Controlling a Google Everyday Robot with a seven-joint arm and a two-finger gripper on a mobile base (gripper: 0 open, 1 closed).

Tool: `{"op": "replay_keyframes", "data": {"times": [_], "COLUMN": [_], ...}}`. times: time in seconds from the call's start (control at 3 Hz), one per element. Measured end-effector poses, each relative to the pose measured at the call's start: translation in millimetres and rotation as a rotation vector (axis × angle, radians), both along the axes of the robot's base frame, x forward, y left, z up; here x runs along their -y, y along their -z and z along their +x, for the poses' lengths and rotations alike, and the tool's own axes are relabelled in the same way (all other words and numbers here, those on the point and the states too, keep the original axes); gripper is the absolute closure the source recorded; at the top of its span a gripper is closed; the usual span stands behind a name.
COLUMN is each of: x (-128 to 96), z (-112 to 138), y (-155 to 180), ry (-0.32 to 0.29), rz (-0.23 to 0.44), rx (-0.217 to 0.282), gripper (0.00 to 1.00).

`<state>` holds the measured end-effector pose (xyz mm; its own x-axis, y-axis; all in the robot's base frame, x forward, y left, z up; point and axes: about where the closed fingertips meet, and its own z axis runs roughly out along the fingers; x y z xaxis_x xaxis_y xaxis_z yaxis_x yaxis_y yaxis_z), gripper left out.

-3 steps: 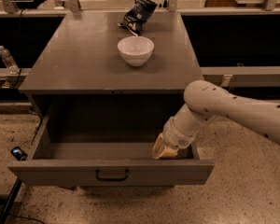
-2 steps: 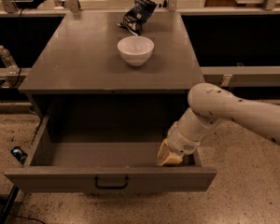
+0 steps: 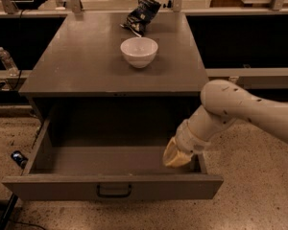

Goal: Open top drawer

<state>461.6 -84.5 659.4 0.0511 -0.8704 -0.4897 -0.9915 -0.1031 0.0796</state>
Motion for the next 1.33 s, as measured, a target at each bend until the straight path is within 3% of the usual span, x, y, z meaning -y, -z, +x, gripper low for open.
{"op": "replay_keyframes", "data": {"times": [0.33, 0.67, 1.0, 1.33], "x": [2.1, 18.7, 33.7, 31.5], "z": [14.6, 29.3, 43.7, 45.9], "y": [-25.0, -77.3, -123.8, -129.9], "ry": [0.008, 0.041, 0.096, 0.1], "rz": [0.02, 0.101, 0.233, 0.248], "rx": [0.077, 0.173, 0.23, 0.236], "gripper": [1.0, 1.0, 1.0, 0.83]}}
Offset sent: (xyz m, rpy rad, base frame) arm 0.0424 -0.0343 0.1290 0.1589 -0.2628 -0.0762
